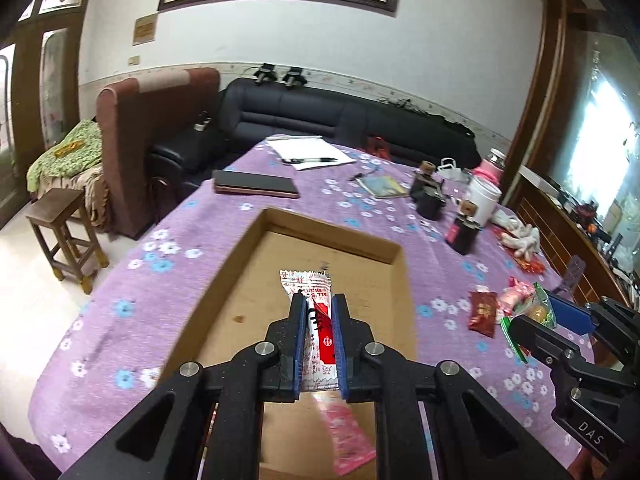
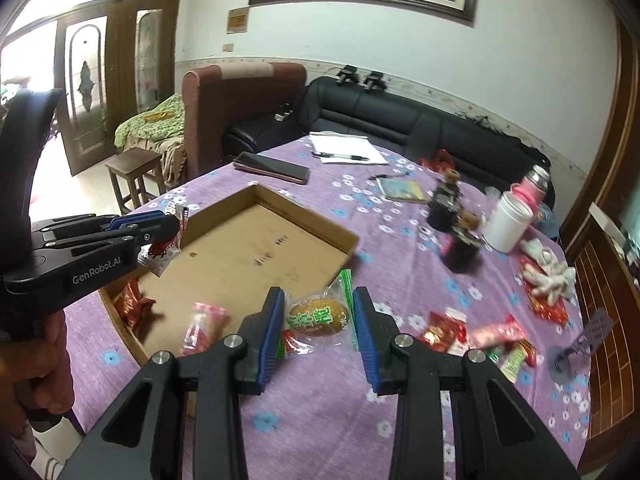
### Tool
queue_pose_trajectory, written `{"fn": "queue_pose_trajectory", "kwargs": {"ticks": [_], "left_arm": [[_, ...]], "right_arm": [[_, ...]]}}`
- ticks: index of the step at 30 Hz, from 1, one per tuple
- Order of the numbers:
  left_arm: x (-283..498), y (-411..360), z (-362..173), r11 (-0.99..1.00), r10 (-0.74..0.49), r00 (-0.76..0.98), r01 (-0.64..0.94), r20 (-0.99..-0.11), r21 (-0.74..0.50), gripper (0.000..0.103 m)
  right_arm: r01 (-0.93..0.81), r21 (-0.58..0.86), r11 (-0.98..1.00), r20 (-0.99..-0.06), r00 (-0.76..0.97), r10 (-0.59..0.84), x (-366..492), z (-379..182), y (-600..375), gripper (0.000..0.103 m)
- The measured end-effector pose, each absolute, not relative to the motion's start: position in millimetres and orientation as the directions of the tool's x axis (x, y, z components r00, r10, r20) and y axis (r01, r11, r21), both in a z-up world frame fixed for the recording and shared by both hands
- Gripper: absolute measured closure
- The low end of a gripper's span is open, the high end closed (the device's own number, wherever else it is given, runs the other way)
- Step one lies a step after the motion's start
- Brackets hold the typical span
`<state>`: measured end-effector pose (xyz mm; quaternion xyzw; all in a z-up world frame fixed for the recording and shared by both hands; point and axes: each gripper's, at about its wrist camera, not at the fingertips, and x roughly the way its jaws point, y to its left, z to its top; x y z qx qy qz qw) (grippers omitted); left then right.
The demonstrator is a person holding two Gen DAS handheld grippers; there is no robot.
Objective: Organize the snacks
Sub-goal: 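Carry both snacks into the cardboard tray and open both grippers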
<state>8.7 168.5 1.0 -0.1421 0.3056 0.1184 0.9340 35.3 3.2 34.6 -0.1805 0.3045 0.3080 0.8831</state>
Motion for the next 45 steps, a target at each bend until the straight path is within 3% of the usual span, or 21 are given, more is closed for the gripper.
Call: {"fn": "queue_pose_trajectory", "kwargs": {"ticks": [27, 45], "left_arm": [[34, 203, -41, 0.914, 0.156, 0.710, -0.368, -0.687, -0.172, 0.091], [55, 198, -59, 0.916, 0.216, 0.636, -0.394, -0.741, -0.071, 0.088]], "right_arm": [[-0.733, -0.042, 0.679, -0.739, 0.480, 0.473, 58, -25, 71, 0.069], [-0.731, 0.050, 0.681, -0.778, 0.400, 0.485, 77, -54, 72, 0.066]]}}
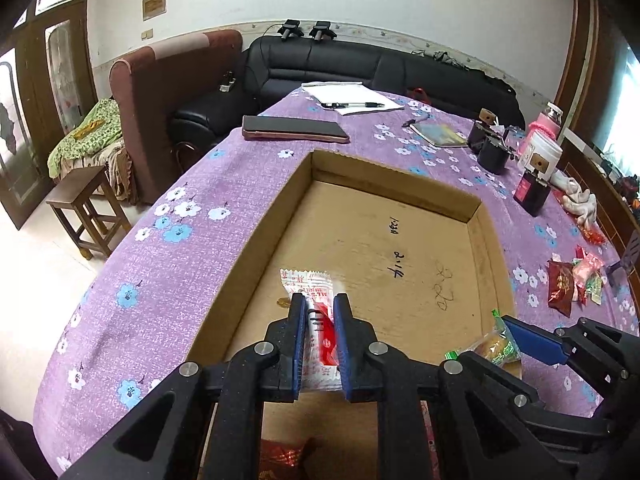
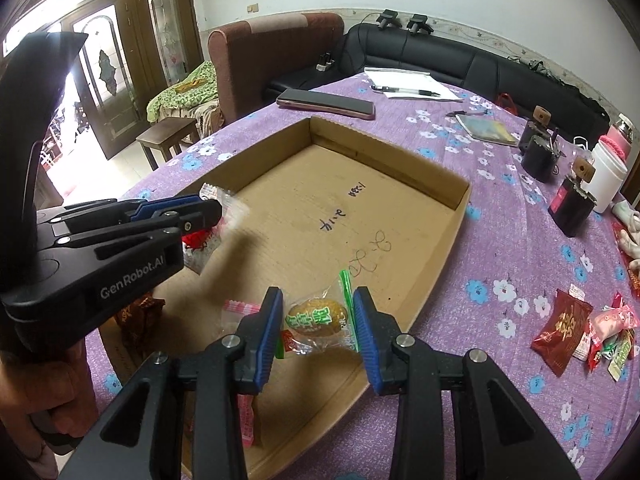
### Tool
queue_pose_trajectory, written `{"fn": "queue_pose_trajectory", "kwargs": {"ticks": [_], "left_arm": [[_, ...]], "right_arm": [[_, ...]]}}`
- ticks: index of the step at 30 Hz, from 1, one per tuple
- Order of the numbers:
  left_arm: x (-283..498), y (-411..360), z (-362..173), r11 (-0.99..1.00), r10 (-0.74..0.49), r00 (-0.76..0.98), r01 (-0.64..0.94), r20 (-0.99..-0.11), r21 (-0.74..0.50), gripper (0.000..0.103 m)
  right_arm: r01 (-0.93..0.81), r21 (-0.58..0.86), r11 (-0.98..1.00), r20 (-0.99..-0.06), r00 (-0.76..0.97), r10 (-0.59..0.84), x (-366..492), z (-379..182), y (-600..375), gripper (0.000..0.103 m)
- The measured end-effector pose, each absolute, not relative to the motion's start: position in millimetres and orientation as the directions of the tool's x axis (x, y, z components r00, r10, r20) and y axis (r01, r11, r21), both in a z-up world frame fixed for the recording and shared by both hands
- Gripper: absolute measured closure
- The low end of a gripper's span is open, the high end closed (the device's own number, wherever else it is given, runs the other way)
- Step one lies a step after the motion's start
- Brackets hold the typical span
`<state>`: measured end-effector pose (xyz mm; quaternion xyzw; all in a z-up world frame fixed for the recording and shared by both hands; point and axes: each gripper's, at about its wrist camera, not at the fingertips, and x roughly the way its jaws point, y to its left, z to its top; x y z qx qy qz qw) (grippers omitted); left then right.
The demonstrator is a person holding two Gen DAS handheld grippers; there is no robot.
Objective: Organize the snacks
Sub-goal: 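Carry both snacks into the cardboard tray and open both grippers, then grasp the dark red candy bag with left gripper while right grasps pale green bar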
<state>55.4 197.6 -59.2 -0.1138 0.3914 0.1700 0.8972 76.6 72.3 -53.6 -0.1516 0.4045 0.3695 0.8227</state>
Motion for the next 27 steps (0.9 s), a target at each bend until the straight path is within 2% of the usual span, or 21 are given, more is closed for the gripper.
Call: {"fn": "queue_pose_trajectory", "kwargs": {"ticks": [4, 6, 8, 9, 13, 15, 20, 27], "left_arm": [[54, 194, -54, 0.917, 0.238, 0.637, -0.396, -0.733, -0.047, 0.084], [52, 193, -50, 0.915, 0.254, 0.643, -0.402, -0.723, -0.037, 0.066], [48, 191, -44, 0.911, 0.274, 0.657, -0.412, -0.702, -0.031, 0.035], [45, 190, -40, 0.909, 0.285, 0.666, -0.416, -0.690, -0.026, 0.032], [40, 185, -27, 0.907, 0.312, 0.683, -0.421, -0.660, -0.007, 0.031], [38, 183, -23, 0.908, 0.314, 0.689, -0.420, -0.653, -0.007, 0.031], [35, 173, -15, 0.911, 0.316, 0.700, -0.413, -0.641, -0.002, 0.028], [39, 146, -7, 0.925, 0.302, 0.715, -0.379, -0.630, 0.014, 0.027]], "right_arm": [[-0.724, 0.048, 0.688, -0.773, 0.409, 0.484, 78, -52, 70, 0.064], [-0.719, 0.045, 0.694, -0.767, 0.420, 0.485, 77, -48, 67, 0.059], [-0.713, 0.043, 0.700, -0.760, 0.431, 0.487, 76, -44, 62, 0.056], [-0.709, 0.041, 0.704, -0.754, 0.440, 0.487, 76, -40, 59, 0.054], [-0.692, 0.041, 0.721, -0.738, 0.466, 0.489, 76, -31, 47, 0.048], [-0.679, 0.038, 0.733, -0.729, 0.483, 0.485, 76, -27, 38, 0.038], [-0.636, 0.034, 0.771, -0.711, 0.527, 0.466, 78, -21, 6, 0.034], [-0.538, 0.063, 0.841, -0.704, 0.573, 0.420, 92, -24, -57, 0.034]]}}
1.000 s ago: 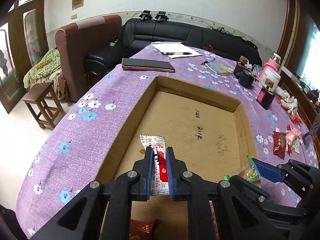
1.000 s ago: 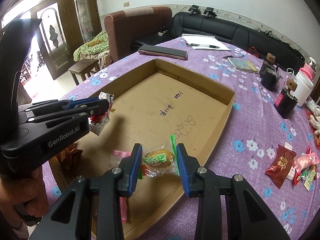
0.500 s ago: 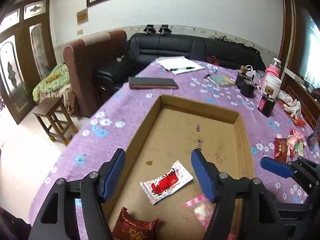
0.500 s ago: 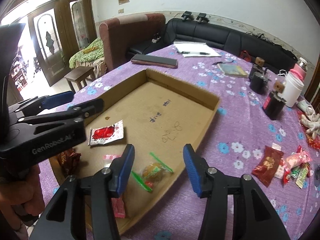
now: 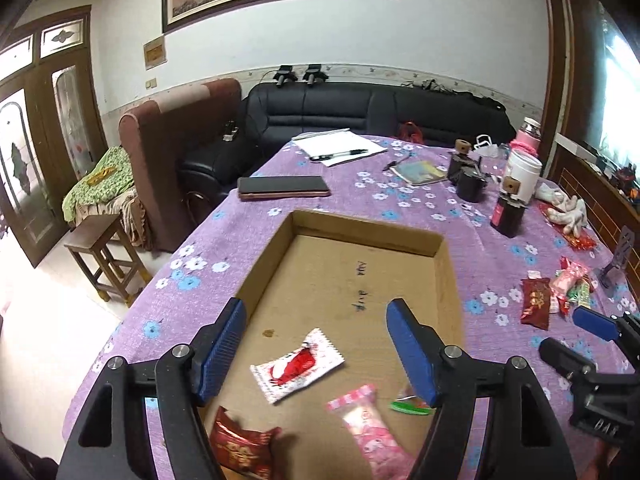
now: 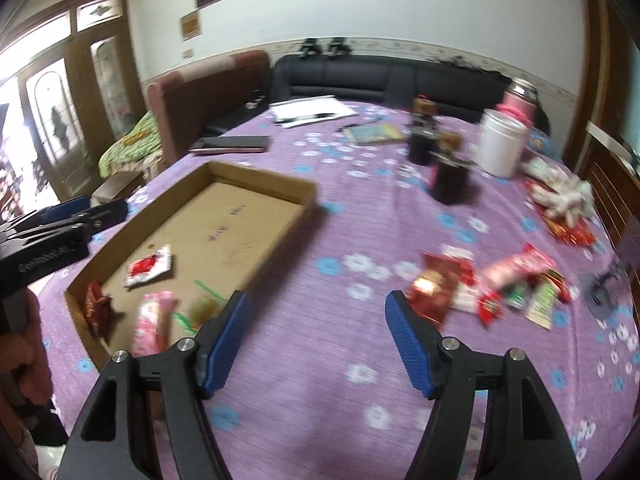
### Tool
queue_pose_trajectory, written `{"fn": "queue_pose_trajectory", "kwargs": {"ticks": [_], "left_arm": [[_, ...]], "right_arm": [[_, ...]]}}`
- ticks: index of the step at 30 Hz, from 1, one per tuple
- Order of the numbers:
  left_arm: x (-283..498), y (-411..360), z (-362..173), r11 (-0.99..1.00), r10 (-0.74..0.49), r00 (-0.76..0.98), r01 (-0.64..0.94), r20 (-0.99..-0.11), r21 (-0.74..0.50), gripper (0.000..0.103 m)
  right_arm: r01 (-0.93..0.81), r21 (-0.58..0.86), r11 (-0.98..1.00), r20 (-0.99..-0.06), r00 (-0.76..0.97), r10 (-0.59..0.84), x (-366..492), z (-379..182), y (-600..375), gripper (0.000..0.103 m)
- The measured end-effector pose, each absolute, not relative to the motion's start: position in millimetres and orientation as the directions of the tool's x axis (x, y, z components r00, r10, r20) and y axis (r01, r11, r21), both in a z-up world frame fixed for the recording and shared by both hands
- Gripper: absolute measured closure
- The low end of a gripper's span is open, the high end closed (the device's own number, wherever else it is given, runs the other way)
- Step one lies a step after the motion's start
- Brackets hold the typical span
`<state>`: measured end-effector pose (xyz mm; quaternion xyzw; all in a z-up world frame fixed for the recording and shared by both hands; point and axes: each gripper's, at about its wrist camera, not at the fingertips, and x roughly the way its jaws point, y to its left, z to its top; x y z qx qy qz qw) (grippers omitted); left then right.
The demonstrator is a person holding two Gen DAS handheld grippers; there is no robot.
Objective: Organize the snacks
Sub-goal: 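Grasp the dark red candy bag with left gripper while right grasps pale green bar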
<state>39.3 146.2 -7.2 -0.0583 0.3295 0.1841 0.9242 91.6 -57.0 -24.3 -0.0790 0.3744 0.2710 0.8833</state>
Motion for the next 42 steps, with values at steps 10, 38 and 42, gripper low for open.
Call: {"fn": "queue_pose_trajectory", "kwargs": {"ticks": [10, 38, 42], "left_arm": [[59, 91, -3, 0.957, 0.236, 0.739, -0.288, -0.631, 0.020, 0.017], [194, -33, -87, 0.995, -0.019, 0.629, -0.067, -0.777, -0.078, 0.015], [207, -41, -90, 0.997, 0.000, 0.629, -0.057, -0.777, -0.047, 0.015]], "right_arm": [[-0.359, 0.108, 0.927, -0.711, 0.624, 0.324, 118, -43, -170, 0.034], [-0.282, 0.048, 0.958, -0.793, 0.573, 0.209, 245, -99, -217, 0.078], [-0.281, 0.050, 0.958, -0.790, 0.576, 0.210, 239, -96, -220, 0.084]]}}
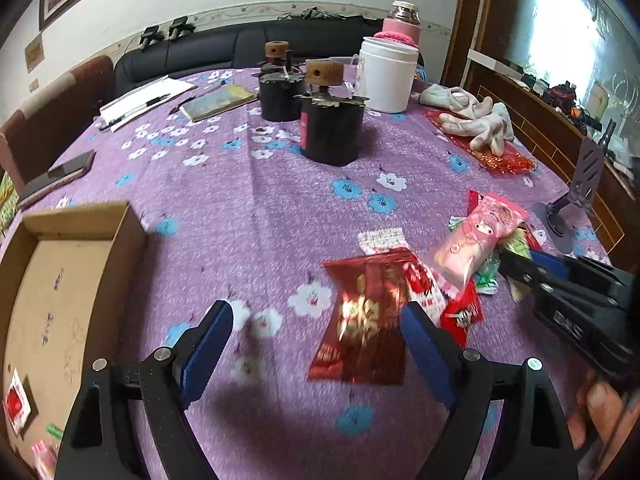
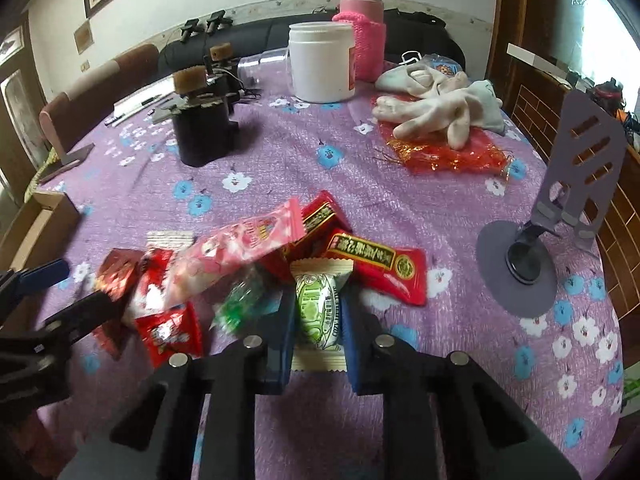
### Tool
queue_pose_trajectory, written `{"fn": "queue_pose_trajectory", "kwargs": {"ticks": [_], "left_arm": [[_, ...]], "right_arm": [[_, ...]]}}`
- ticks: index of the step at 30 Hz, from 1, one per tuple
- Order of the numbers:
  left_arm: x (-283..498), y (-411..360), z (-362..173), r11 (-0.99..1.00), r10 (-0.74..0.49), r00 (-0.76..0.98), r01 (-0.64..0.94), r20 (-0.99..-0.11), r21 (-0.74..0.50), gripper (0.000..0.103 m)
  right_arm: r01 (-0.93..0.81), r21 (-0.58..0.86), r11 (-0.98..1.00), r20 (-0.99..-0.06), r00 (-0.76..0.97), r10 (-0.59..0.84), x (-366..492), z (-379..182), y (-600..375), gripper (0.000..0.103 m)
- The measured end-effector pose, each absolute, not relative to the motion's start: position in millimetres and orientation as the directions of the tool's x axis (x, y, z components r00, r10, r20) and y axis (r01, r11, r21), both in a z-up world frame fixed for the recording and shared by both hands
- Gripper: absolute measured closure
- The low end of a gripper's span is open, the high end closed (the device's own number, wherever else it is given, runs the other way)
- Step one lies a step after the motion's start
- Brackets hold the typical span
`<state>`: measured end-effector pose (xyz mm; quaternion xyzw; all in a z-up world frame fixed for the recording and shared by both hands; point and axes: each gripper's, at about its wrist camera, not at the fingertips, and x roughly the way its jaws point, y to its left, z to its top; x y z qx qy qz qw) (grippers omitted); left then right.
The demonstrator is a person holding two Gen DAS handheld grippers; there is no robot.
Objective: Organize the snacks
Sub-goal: 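Grasp the dark red candy bag with left gripper while right grasps pale green bar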
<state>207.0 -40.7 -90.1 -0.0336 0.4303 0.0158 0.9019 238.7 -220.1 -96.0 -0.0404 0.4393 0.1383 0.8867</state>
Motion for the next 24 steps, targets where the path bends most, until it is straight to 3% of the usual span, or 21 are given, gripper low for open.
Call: {"fn": "queue_pose_trajectory", "kwargs": {"ticks": [4, 6, 8, 14, 24], "left_arm": [[215, -49, -96, 0.999, 0.001, 0.617, -0.036, -0.787, -0.026, 0.015], [216, -52, -100, 0.999, -0.003, 0.608, -0.028, -0.794, -0.026, 0.032], [216, -52, -100, 0.999, 0.004, 0.610, -0.028, -0.793, -0.017, 0.058], [211, -40, -96, 0.997, -0.039, 0.611, -0.029, -0.791, -0.072, 0.067], [162, -25, -64, 0.994, -0.052, 0.680, -0.032, -0.731, -0.101, 0.067]], "right_arm": [[-0.279, 0.081, 0.957, -0.761, 0.602, 0.240, 220, -81, -227, 0.084], [-0.279, 0.103, 0.955, -0.742, 0.617, 0.261, 210, -71, -231, 0.084], [-0.280, 0.122, 0.952, -0.732, 0.623, 0.277, 203, -65, -234, 0.084], [-0.269, 0.154, 0.951, -0.710, 0.640, 0.295, 185, -53, -243, 0.083], [-0.305, 0.134, 0.943, -0.701, 0.643, 0.308, 154, -40, -228, 0.083]]}}
